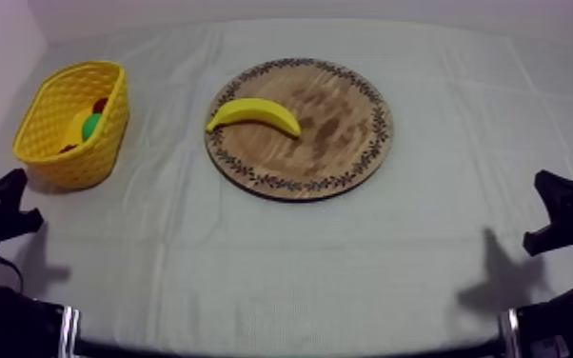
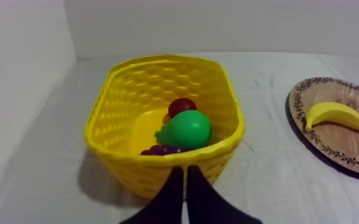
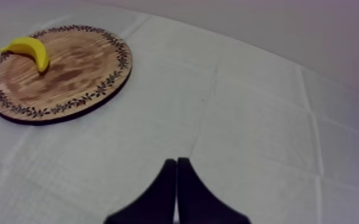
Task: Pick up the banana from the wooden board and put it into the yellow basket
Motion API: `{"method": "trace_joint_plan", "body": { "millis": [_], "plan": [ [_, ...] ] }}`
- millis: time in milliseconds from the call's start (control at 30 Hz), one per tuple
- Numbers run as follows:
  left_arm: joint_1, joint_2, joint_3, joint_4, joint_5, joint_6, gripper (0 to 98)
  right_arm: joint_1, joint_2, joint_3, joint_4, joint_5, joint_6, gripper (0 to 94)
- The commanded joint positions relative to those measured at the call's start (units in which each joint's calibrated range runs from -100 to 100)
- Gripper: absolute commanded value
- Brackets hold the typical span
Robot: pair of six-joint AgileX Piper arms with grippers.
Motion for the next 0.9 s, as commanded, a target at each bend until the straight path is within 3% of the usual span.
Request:
{"method": "trace_joint_plan", "body": {
  "millis": [0,567,867],
  "plan": [
    [2.93,-0.31,0.07,-0.06,0.0,0.2,0.0,0.0,0.0,-0.03,0.0,-0.04,0.02,0.3],
    [2.99,-0.28,-0.18,-0.14,0.22,0.1,0.0,0.0,0.0,-0.03,0.0,-0.04,0.02,0.3],
    [3.65,6.18,-5.27,-4.04,-0.01,3.62,0.0,0.0,0.0,-0.03,0.0,-0.04,0.02,0.3]
  ]
}}
